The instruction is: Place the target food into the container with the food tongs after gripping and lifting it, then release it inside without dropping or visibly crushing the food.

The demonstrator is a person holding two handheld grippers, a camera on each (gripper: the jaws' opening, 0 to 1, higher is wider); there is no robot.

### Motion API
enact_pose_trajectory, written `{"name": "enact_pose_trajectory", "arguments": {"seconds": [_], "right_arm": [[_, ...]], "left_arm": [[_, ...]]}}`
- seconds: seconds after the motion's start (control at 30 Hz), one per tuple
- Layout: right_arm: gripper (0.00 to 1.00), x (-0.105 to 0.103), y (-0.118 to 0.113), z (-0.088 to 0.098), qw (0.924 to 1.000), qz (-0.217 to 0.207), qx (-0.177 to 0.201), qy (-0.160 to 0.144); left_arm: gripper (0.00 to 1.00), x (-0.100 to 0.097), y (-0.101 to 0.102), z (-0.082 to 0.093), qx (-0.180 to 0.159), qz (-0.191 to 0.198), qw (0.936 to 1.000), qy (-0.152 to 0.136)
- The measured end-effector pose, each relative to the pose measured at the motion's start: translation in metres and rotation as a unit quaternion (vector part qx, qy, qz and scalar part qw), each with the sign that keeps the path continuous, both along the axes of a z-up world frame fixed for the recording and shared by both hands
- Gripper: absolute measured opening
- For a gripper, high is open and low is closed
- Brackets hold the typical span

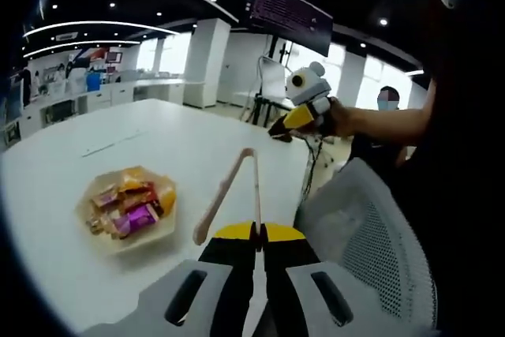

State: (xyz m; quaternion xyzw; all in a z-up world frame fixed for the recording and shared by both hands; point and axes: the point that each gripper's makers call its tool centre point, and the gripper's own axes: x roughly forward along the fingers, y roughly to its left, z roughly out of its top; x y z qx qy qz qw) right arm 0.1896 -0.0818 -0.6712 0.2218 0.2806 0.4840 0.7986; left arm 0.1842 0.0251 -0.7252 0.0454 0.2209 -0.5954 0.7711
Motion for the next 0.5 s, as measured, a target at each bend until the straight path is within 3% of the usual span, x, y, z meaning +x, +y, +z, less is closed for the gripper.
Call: {"name": "enact_pose_trajectory", "arguments": {"seconds": [0.1,0.5], "right_arm": [[0.14,-0.004,-0.006,-0.009,0.9997,-0.015,-0.007,0.020],[0.13,-0.008,-0.020,-0.014,0.9976,-0.058,-0.017,0.034]], "left_arm": [[0.00,0.004,0.000,-0.017,0.013,-0.014,0.9997,0.015],[0.00,0.017,-0.003,-0.063,0.056,-0.056,0.9964,0.030]]}}
